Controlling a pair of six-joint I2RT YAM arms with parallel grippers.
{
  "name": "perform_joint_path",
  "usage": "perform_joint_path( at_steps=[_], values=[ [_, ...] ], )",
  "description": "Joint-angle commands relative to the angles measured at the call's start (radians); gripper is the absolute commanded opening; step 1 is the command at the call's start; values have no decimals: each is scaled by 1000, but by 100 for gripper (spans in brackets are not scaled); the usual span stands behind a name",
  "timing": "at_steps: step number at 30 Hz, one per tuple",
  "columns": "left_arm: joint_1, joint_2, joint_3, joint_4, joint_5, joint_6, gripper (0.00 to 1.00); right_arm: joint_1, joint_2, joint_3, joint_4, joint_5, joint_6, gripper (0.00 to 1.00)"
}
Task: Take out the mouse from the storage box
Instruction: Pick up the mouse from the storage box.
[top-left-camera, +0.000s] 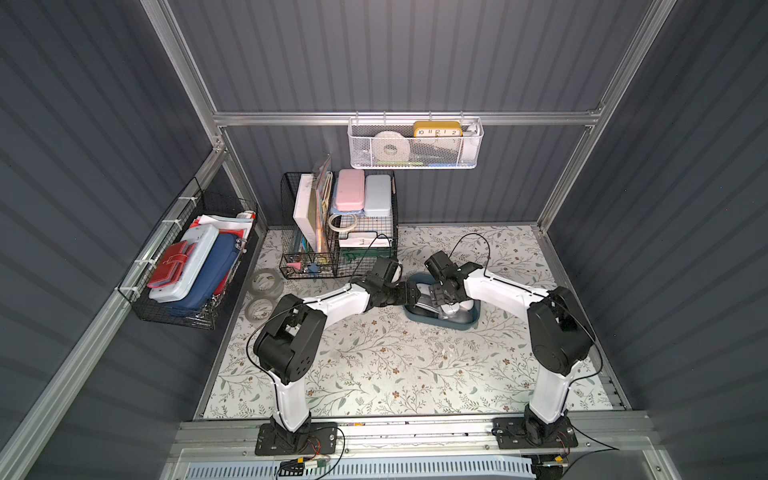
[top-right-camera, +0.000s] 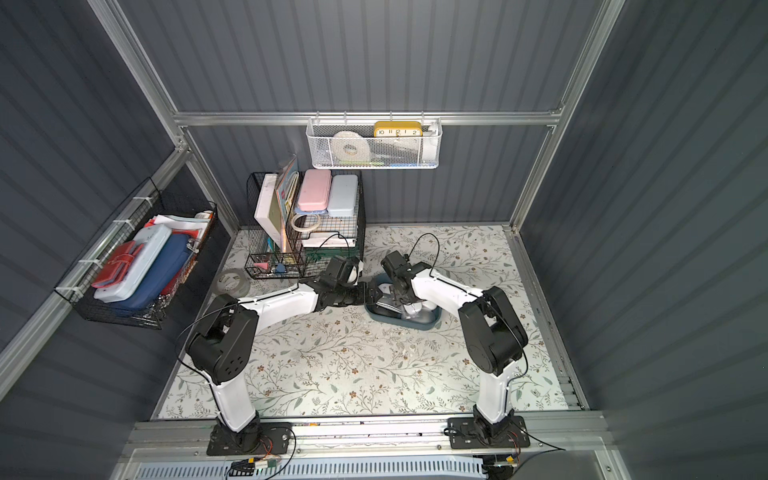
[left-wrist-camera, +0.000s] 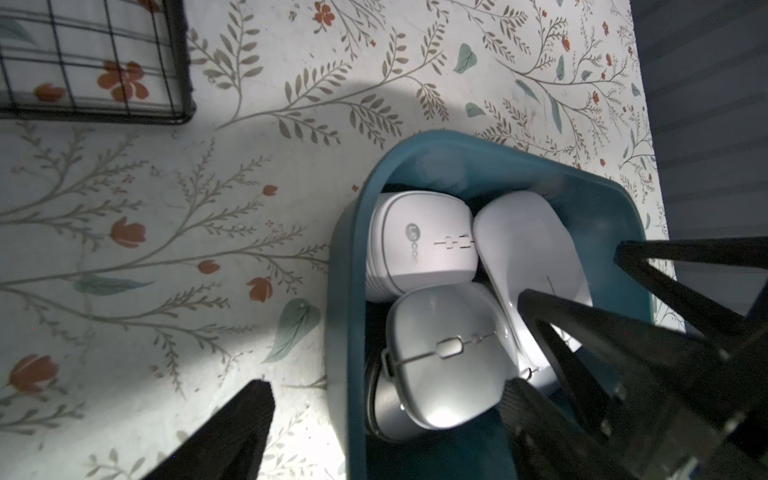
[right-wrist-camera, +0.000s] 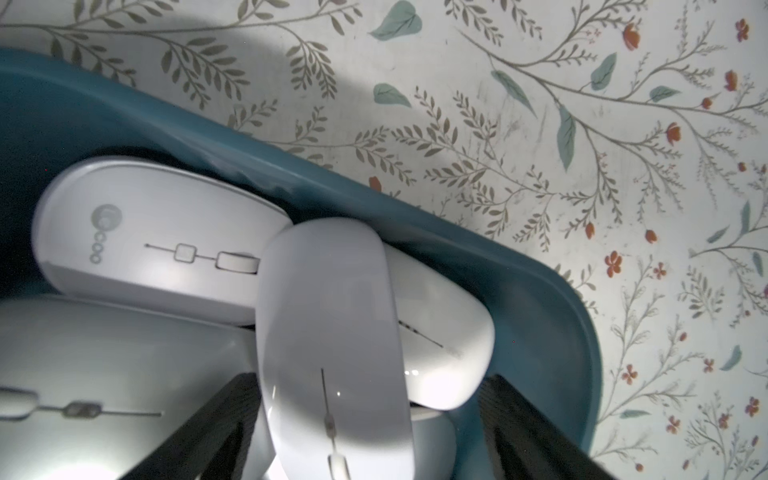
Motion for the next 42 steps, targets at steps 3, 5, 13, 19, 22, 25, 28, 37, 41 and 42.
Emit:
perform_joint_path(
  at_steps=[3,5,13,19,22,25,28,37,41,42],
  values=[
    [0,-61,-33,33,-14,-17,92,2,37,41,-13,-12,-12,88],
    [0,-68,-43,39,-17,-21,91,2,51,52,-17,-10,-12,88],
    [0,-74,-53,44,-25,-25,92,2,110,82,-65,39,11,88],
    [0,-68,-49,40,-30,-29,93,32,127,89,-91,68,22,84],
    [0,-67,-52,38,-34,-27,93,58,131,103,-114,102,33,83],
    [0,-73,-55,40,-38,-28,93,63,133,105,-125,116,51,81],
    [0,-77,-57,38,-40,-28,94,63,139,109,-129,114,53,75],
    [0,-88,-60,34,-46,-28,94,75,120,136,-150,119,50,62],
    [0,-115,-70,28,-61,-28,95,85,77,139,-168,126,54,61],
    [0,-126,-73,26,-69,-27,95,86,56,134,-169,122,55,61]
  ],
)
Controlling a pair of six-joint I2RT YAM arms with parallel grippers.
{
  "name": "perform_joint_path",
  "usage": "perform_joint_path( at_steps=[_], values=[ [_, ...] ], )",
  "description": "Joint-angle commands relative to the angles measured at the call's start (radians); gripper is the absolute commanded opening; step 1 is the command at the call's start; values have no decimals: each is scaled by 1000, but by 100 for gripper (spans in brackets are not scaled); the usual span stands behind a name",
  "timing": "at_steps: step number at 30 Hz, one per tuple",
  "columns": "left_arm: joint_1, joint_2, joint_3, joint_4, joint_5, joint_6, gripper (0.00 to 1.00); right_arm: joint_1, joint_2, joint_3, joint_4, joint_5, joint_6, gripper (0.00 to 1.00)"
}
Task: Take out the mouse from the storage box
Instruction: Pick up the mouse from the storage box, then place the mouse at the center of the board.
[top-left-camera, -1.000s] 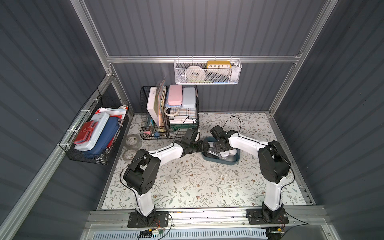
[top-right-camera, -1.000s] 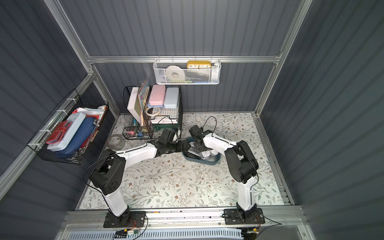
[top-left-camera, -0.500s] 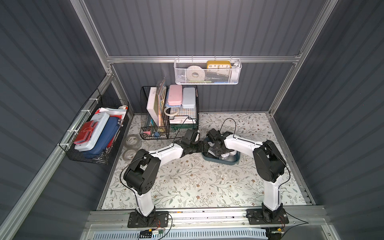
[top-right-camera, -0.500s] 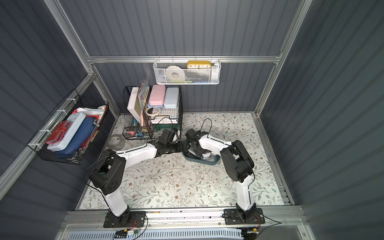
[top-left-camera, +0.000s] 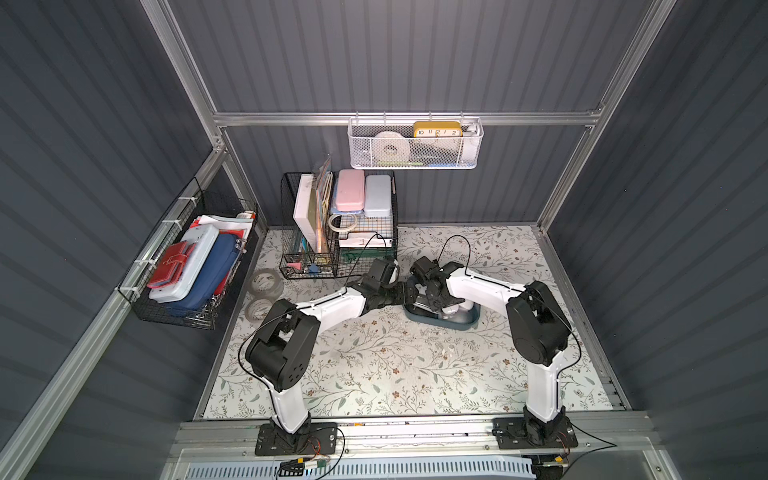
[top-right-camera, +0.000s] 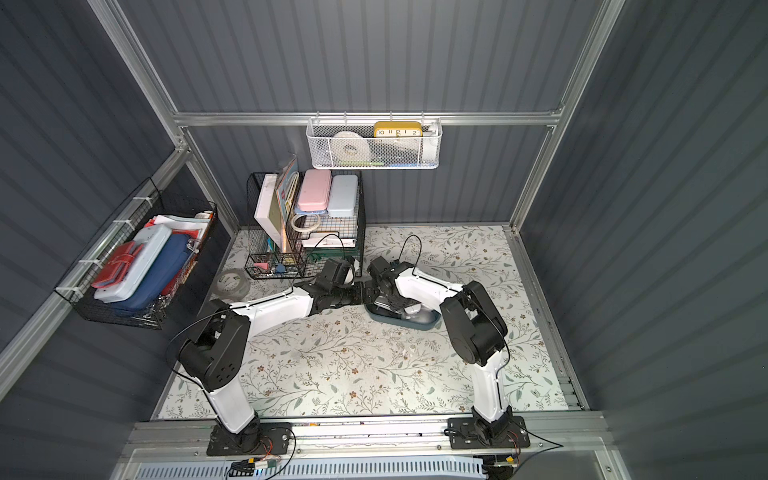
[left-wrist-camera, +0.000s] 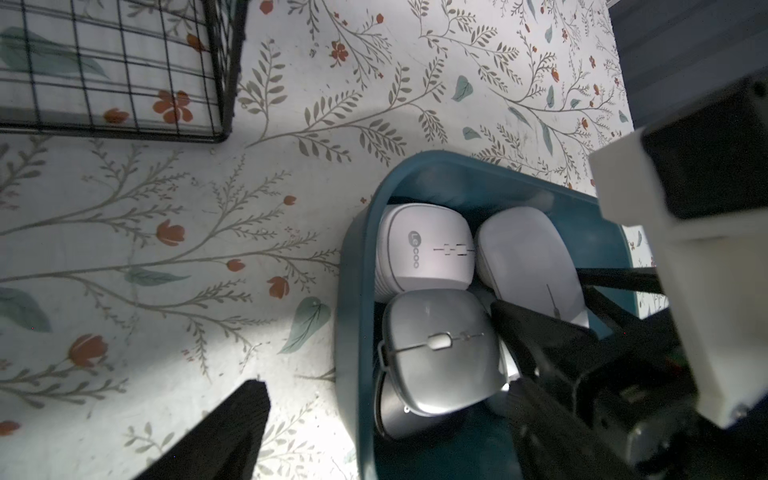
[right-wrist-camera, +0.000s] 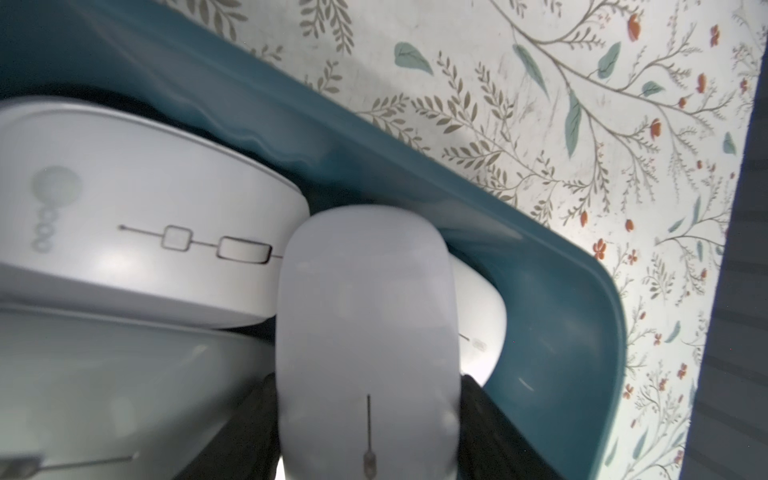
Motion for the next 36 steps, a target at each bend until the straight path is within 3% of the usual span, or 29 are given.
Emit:
perform_joint_path(
  at_steps=[1,8,16,24,36],
  values=[
    [0,-69,-26,-19,-30,-8,96,13,-79,15,-16,11,13,61],
    [0,-161,-76,-51,-101,-10,98,67,-233,-64,-9,-66,36,60],
    [0,-283,-144,-82,-221,-5,99,259,-369,-202,60,-123,112,61],
    [11,-380,-221,-107,-334,-51,99,392,-316,-259,148,-194,184,61],
    [125,-463,-309,-72,-256,-93,99,430,-162,-253,217,-233,281,62]
  ],
)
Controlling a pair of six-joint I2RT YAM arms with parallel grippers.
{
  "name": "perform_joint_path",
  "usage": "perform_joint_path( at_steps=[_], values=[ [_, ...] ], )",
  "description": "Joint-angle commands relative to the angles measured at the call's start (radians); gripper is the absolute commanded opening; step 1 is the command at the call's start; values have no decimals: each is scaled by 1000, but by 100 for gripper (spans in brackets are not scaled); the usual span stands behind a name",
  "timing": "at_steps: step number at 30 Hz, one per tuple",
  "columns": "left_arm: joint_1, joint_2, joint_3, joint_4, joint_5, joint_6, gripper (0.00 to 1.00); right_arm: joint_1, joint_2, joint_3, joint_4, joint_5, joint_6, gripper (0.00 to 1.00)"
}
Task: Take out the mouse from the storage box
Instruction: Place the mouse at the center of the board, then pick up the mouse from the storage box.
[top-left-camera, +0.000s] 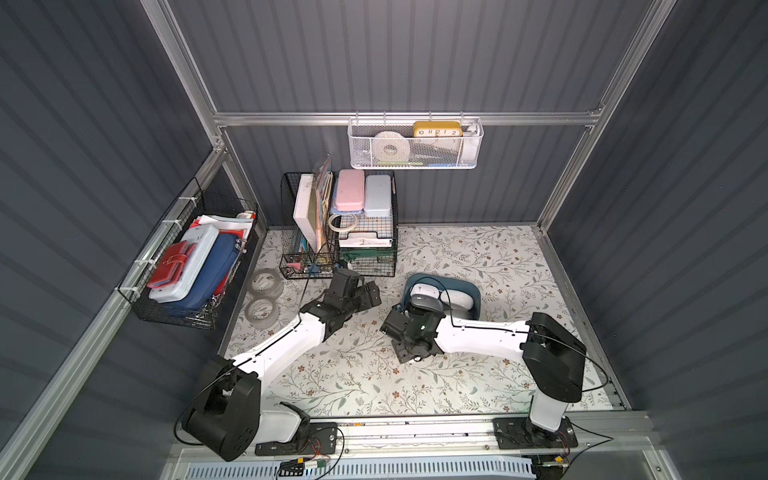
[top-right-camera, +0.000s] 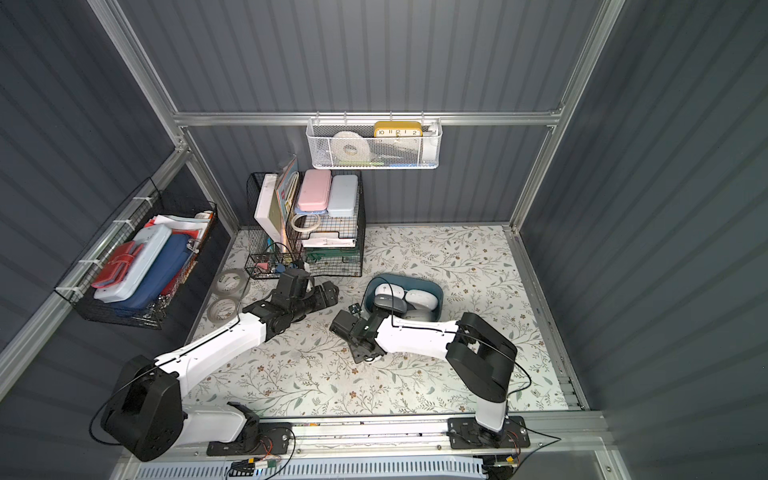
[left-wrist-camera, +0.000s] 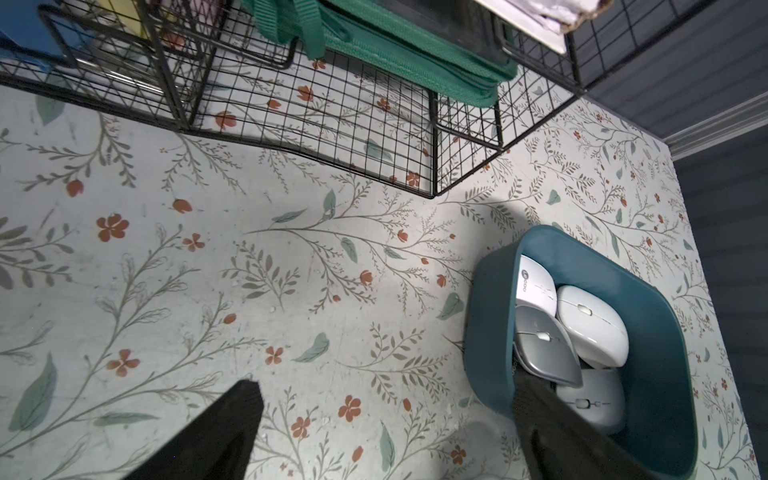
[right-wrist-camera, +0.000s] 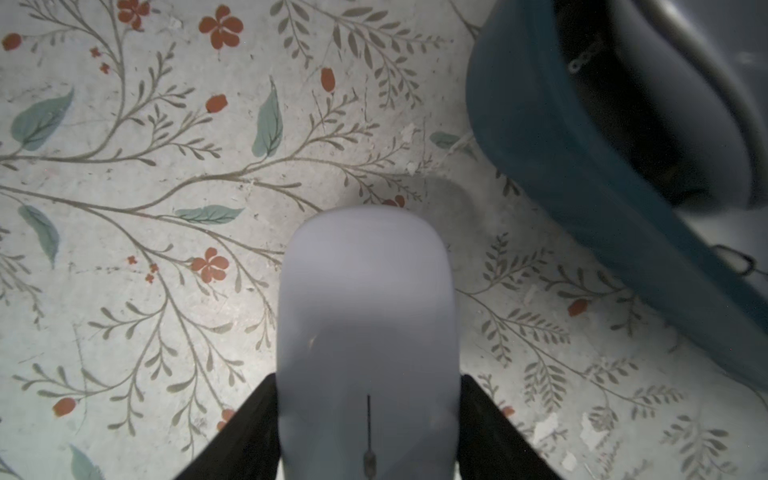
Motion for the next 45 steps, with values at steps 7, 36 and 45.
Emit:
perform_joint_path(
  at_steps=[7,36,45],
  values=[
    [18,-24,-21,12,27,-18,99,32,95,64,-29,39,121,63],
    [20,11,18,9,132,52,99,-324,-273,-15,33,-126,-309,91],
    [20,14,25,0,130,51,99,-376,-105,51,53,-124,-416,93]
  ],
)
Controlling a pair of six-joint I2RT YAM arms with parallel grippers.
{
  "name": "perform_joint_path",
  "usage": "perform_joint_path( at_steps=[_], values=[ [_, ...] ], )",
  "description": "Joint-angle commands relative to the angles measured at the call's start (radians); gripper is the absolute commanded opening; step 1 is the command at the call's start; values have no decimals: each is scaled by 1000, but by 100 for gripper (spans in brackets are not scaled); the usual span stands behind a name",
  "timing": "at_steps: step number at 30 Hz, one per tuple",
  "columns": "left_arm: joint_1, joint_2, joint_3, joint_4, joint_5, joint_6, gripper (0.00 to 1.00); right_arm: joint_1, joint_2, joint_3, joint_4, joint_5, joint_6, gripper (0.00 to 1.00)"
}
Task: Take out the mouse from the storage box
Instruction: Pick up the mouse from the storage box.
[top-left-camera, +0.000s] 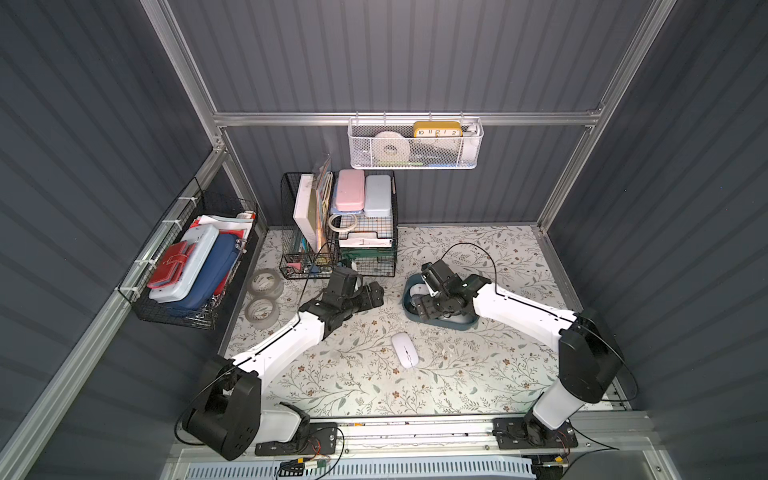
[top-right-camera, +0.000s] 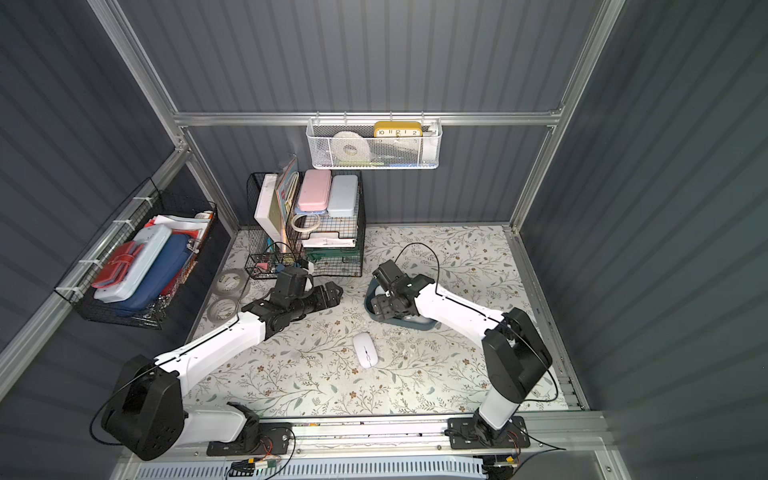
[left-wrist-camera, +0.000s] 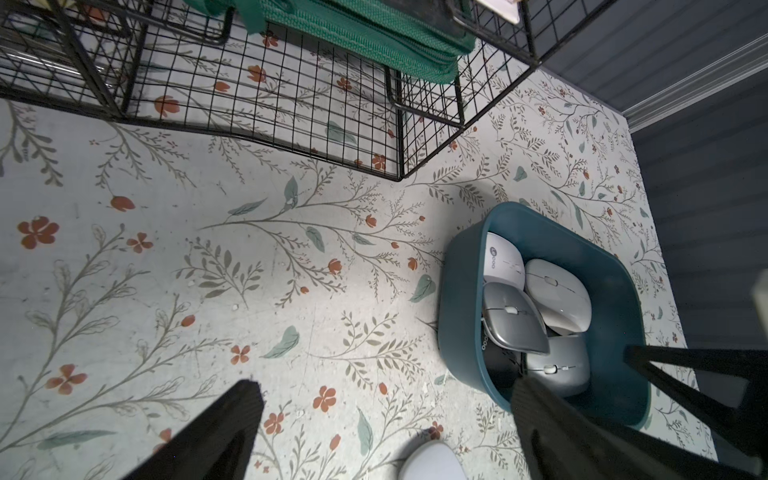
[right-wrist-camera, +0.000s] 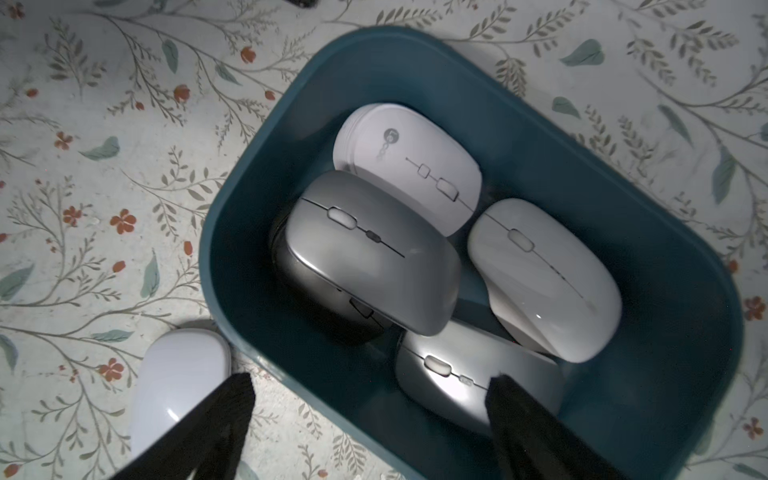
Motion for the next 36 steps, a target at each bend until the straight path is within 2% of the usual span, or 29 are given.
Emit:
perform_joint_path(
  at_steps=[1,12,19,21,30,36],
  values=[
    [7,9,15,-7,13,12,99,-11,31,28,36,-14,-58,93],
    [7,31,15,7,18,7,99,-22,161,92,39,69,-107,92],
    [6,82,23,36,57,8,99,-53,192,127,72,48,-75,91],
    [-1,112,32,56,99,13,99,-55,220,154,72,61,-69,91],
    [-73,224,97,64,148,14,99,-97,310,275,46,57,-28,91],
    [-76,228,97,59,130,15,99,-108,276,216,66,10,-59,91]
  ],
)
